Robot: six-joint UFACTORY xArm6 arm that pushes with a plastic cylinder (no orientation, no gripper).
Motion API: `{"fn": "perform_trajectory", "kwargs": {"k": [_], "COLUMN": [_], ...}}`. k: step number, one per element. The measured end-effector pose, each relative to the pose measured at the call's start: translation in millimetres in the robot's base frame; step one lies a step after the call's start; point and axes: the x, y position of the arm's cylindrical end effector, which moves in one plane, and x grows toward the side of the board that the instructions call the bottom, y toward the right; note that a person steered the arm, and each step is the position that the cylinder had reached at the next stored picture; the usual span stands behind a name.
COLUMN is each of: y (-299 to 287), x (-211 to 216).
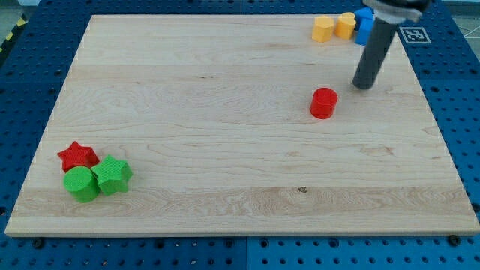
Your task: Move the red circle towards the top right
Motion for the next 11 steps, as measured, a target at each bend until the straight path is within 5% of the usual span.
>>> {"fn": "perform_trajectory", "kwargs": {"k": [2, 3, 6, 7, 11], "y": [-33, -75, -83, -58, 47], "x": [76, 74, -4, -28, -14]}}
